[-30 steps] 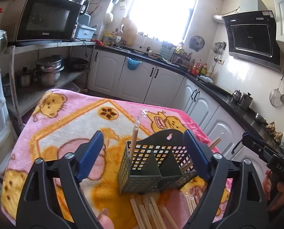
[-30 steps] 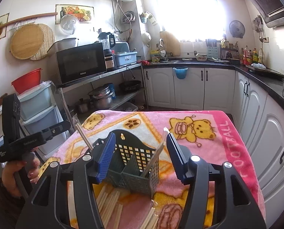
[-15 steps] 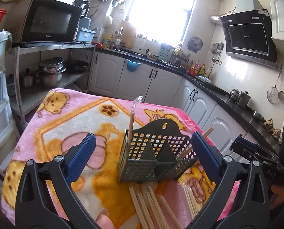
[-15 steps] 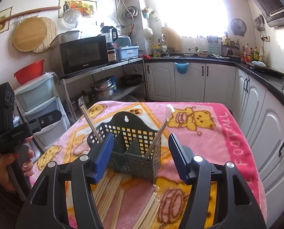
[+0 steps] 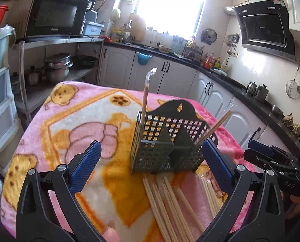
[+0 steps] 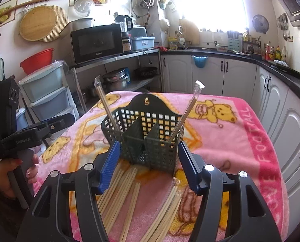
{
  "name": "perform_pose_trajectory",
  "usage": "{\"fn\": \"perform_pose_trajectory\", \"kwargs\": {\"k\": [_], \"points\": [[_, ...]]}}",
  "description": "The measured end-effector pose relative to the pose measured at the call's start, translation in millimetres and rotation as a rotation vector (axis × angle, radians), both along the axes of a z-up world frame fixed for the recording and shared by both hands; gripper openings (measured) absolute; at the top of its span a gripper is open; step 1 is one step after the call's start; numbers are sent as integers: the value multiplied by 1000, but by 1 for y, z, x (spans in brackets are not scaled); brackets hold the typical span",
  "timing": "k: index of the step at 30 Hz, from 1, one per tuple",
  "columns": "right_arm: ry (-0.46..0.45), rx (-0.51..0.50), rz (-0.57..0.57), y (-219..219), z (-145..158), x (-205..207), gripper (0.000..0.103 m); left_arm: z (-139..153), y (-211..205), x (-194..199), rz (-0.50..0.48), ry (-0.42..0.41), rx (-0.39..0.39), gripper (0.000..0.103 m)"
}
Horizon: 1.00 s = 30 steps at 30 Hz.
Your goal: Organize utensils
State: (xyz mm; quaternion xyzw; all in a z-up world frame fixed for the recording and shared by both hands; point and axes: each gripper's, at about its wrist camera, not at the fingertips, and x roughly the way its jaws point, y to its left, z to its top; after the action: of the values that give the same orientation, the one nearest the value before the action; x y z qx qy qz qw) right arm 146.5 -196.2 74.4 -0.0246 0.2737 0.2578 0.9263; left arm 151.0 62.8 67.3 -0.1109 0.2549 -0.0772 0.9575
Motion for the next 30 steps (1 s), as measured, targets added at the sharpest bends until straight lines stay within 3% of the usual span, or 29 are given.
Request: {"fn": "perform_pose_trajectory", "kwargs": {"k": [18, 23, 30], "points": [[98, -61, 54, 16, -43, -8, 57, -48, 7, 2, 30, 136, 26, 92], [133, -80, 67, 21, -56, -9, 57, -65, 6, 8, 19, 190, 31, 77], [181, -118, 88, 30, -76, -6, 48, -95, -4, 24, -21, 311, 53, 54]]}}
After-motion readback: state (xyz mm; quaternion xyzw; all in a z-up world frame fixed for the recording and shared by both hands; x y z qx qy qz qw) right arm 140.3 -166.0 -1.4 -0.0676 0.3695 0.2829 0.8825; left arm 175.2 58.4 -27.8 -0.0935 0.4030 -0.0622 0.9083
